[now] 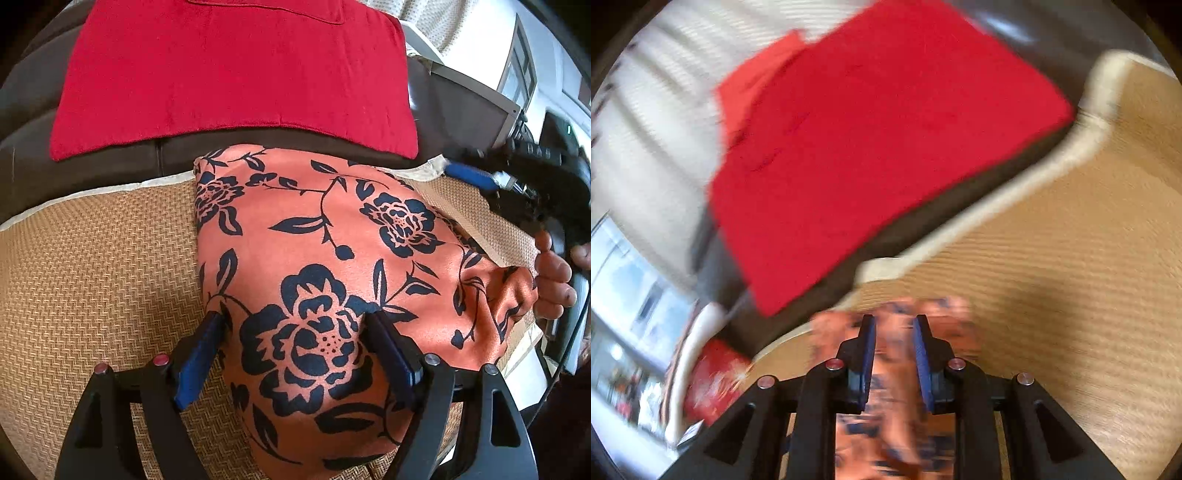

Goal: Fold small clothes
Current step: 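Release the hem with the right tool and press the folded blouse flat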

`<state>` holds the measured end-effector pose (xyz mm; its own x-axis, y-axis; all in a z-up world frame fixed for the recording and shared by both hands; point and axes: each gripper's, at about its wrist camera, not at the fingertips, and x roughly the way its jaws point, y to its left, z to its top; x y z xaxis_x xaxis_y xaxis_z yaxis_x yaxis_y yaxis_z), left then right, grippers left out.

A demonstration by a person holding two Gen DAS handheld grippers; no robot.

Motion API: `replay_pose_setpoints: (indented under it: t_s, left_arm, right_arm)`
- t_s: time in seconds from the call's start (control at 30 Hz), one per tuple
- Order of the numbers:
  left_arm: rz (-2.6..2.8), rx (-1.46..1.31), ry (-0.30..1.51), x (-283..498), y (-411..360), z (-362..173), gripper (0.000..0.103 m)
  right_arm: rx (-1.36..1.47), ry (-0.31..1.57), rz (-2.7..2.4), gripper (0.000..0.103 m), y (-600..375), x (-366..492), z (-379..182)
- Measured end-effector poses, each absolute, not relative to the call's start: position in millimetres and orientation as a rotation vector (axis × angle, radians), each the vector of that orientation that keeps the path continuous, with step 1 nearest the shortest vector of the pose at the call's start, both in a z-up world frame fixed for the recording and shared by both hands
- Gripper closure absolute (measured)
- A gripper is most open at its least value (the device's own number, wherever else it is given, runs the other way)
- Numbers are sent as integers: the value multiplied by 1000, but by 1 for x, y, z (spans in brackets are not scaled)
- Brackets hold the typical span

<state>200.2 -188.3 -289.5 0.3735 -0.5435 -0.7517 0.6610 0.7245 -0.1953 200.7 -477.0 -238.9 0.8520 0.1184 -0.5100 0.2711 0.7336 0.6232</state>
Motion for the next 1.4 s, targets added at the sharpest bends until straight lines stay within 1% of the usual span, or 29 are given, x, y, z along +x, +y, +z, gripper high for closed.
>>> replay_pose_setpoints:
  t_s: [0.07, 0.13, 0.23, 0.27, 0.37, 0.53, 0.67, 0.73, 0.8, 0.87, 0.97, 1.0, 1.17, 1.3, 1.4]
  left_arm:
    - [-775, 152, 899, 205, -188, -291, 22]
    - [-772, 164, 897, 202, -188, -291, 22]
    - [-777, 163, 909, 203, -187, -295, 21]
    - [-778, 161, 911, 203, -186, -295, 20]
    - [-782, 146, 921, 205, -185, -294, 20]
    - [-771, 147, 892, 198, -183, -283, 20]
    - [-720, 201, 845, 185, -177, -275, 20]
    - [-679, 255, 859, 180, -177, -279, 20]
    - [-669, 284, 900, 179, -177, -289, 18]
    - [-660, 267, 914, 179, -176, -290, 18]
    - [-655, 268, 905, 178, -174, -286, 18]
    - [-655, 270, 903, 176, -174, -286, 18]
    - [-663, 290, 892, 175, -175, -284, 18]
    - [-666, 298, 886, 177, -181, -283, 18]
    - [-669, 308, 876, 177, -183, -283, 18]
  right_arm:
    - [679, 564, -38, 79, -458, 217, -234]
    - [675, 622, 15, 79, -445, 241, -242]
    - [721, 857, -27, 80, -438, 281, -291]
    - [770, 898, -25, 80, -441, 289, -309]
    - [895, 856, 4, 81, -453, 287, -309]
    - [781, 780, -40, 79, -442, 243, -274]
    - [692, 768, -53, 79, -431, 199, -253]
    - [690, 818, -54, 79, -424, 189, -264]
    - [666, 952, -84, 80, -413, 186, -295]
    - [686, 960, -90, 80, -413, 185, -306]
    - [670, 962, -101, 80, -414, 192, -289]
    - [654, 954, -105, 79, -415, 192, -282]
    - [579, 888, -99, 79, -412, 225, -247]
    - [547, 867, -159, 79, -416, 274, -250]
    - [594, 930, -199, 80, -432, 308, -281]
